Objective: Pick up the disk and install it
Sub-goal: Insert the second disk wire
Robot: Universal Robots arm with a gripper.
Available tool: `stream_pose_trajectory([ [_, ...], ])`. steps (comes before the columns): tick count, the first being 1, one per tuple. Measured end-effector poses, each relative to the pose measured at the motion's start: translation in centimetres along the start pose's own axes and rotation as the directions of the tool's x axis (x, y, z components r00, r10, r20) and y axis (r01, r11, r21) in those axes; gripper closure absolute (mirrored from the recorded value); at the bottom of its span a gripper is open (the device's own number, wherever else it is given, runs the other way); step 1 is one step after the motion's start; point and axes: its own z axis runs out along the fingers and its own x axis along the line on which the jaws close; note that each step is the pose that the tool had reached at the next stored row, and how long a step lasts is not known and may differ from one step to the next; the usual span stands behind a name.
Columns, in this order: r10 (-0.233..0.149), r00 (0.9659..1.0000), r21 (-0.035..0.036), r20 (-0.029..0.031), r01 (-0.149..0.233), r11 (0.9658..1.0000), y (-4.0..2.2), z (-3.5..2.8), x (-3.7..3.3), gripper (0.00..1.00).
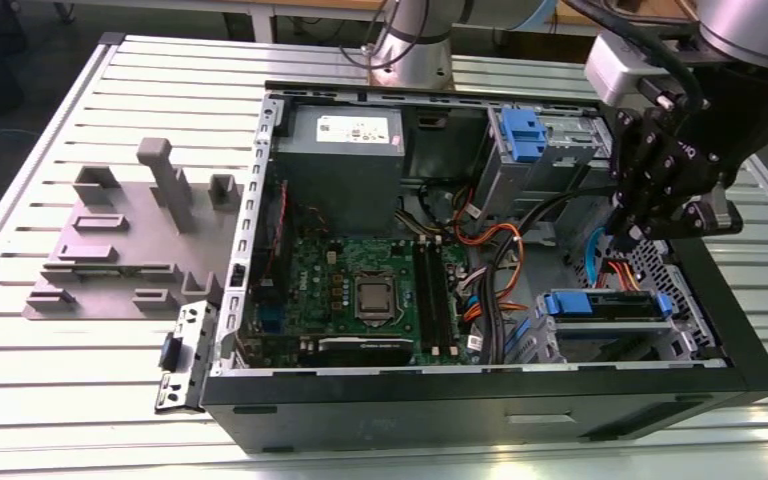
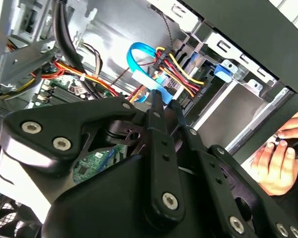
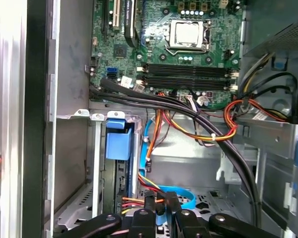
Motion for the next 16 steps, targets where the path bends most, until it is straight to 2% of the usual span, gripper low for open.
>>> stream_pose_trajectory([
  [4, -0.001, 0.9997, 0.0001, -0.0230, 0.001, 1.0000, 0.02, 0.33, -0.03, 0.78],
  [5, -0.001, 0.9996, 0.0001, -0.0287, 0.001, 1.0000, 0.02, 0.41, -0.04, 0.84],
  [6, -0.002, 0.9994, 0.0000, -0.0342, 0.002, 1.0000, 0.02, 0.48, -0.05, 0.84],
  [8, -0.002, 0.9991, -0.0001, -0.0429, 0.002, 1.0000, 0.03, 0.61, -0.06, 0.84],
  [10, -0.002, 0.9989, -0.0002, -0.0465, 0.002, 1.0000, 0.03, 0.71, -0.07, 0.84],
  [15, -0.002, 0.9989, -0.0002, -0.0467, 0.002, 1.0000, 0.04, 0.78, -0.07, 0.83],
  [16, -0.002, 0.9989, -0.0003, -0.0467, 0.002, 1.0000, 0.04, 0.78, -0.07, 0.76],
])
